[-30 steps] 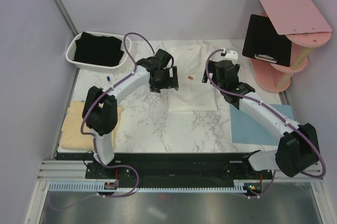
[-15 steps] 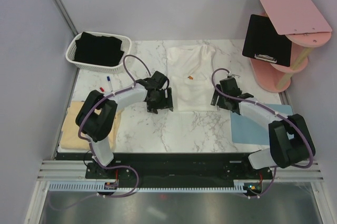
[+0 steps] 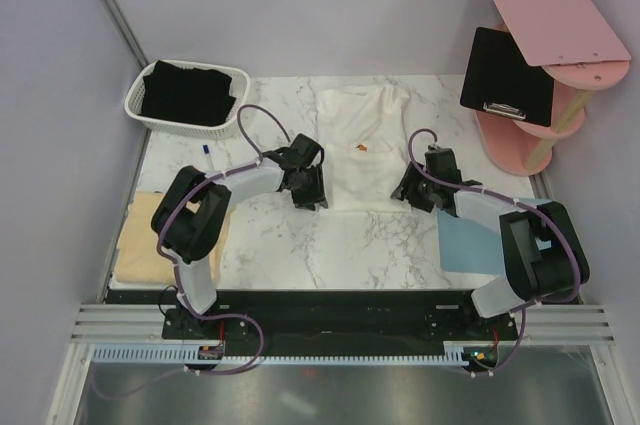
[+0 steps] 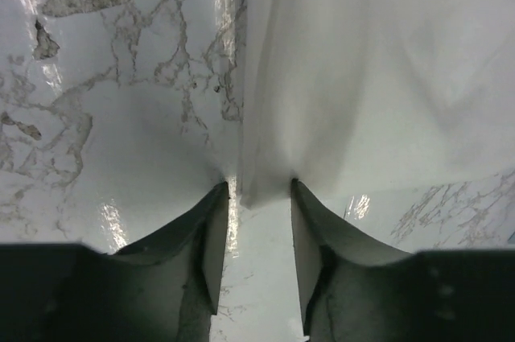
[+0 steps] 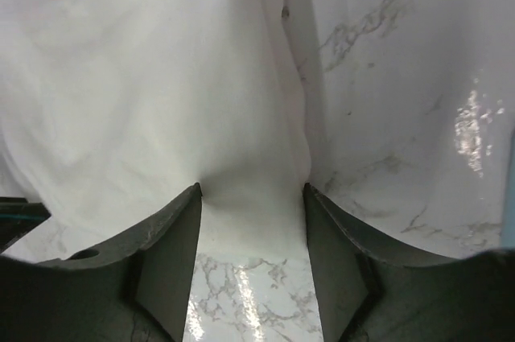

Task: Fold and stack the t-shirts
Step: Grab one side of the 2/3 rectangular tshirt with both arms

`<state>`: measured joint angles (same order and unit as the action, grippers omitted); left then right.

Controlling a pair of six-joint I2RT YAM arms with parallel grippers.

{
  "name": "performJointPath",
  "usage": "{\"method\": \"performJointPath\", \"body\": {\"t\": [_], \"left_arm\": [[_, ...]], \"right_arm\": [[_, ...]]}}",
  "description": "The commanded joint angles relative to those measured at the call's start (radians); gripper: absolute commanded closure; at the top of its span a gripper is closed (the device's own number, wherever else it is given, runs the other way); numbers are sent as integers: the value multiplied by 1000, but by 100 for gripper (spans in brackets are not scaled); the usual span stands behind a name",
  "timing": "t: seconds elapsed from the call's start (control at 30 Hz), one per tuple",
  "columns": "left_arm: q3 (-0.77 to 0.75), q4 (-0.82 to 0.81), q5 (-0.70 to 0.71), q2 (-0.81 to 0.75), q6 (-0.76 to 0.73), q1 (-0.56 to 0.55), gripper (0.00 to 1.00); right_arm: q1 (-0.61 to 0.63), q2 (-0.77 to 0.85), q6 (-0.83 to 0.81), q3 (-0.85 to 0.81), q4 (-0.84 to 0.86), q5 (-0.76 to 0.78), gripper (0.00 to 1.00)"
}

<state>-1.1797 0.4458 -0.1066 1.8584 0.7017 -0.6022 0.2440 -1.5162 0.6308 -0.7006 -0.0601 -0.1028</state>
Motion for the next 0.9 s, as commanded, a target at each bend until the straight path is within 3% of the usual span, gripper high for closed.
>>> {"method": "performJointPath", "body": {"t": [0.0,0.03,0.07,0.23,0.43,0.67,0.87], "left_arm": [[-29,-38,-16,44,21,-4,67],[-29,-38,-16,47,22,-4,88],[-25,-39,-18,47,24,-4,98],[37,-44,-16,-16,47,-10,98],[188,-42,5,-177,77,-60,98],[282,53,67,-356,142,-214,98],[304,97,97,-472,162,-220,98]], "right_arm": [[0,-19,55,24,-6,-158,45],[1,-13,59,26,-20,-173,58],[1,-9,58,26,-32,-185,62],[1,79,50,62,-86,-232,95],[6,211,33,121,-144,-248,100],[23,423,10,193,-267,-302,100],[26,539,-5,170,-346,-296,99]]}}
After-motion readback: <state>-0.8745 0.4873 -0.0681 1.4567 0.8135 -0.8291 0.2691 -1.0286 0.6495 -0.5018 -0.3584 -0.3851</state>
